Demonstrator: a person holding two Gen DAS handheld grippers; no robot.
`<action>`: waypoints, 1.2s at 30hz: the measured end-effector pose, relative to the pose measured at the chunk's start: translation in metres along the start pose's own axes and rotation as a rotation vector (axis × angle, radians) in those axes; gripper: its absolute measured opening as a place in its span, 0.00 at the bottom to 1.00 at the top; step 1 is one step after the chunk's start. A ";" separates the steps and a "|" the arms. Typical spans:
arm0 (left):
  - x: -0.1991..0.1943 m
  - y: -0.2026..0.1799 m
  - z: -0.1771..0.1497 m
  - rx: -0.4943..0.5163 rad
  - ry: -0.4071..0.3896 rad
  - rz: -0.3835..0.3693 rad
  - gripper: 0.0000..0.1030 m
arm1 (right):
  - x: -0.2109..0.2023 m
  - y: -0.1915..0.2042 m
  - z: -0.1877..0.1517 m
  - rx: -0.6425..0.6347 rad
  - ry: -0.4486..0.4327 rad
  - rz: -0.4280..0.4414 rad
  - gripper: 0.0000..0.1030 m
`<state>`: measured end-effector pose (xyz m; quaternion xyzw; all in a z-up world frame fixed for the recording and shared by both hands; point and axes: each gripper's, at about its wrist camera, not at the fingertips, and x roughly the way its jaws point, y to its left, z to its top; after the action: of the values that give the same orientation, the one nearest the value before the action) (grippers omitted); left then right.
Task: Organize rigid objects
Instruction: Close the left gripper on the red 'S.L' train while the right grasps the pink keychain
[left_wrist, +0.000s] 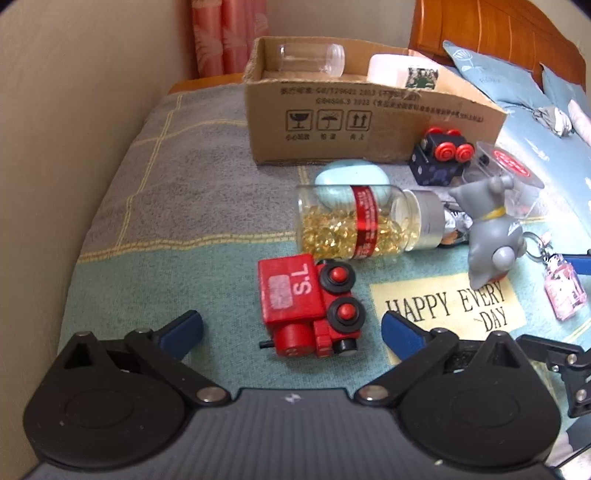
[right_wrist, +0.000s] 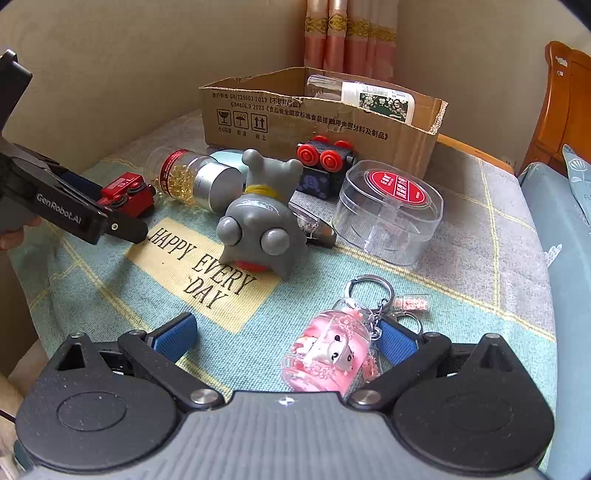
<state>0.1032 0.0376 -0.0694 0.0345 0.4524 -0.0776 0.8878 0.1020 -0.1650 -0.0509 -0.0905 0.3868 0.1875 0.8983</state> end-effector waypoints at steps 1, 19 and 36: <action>0.000 0.001 -0.001 -0.009 -0.006 0.002 0.99 | 0.000 0.000 0.000 -0.001 0.000 0.001 1.00; -0.003 -0.003 -0.006 -0.001 -0.058 0.020 1.00 | -0.013 0.003 -0.011 -0.053 0.004 0.059 1.00; -0.002 0.000 -0.007 -0.002 -0.075 0.014 0.99 | -0.011 -0.008 0.012 -0.095 -0.017 0.168 1.00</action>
<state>0.0962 0.0383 -0.0716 0.0340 0.4188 -0.0721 0.9046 0.1062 -0.1711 -0.0351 -0.0987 0.3760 0.2813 0.8773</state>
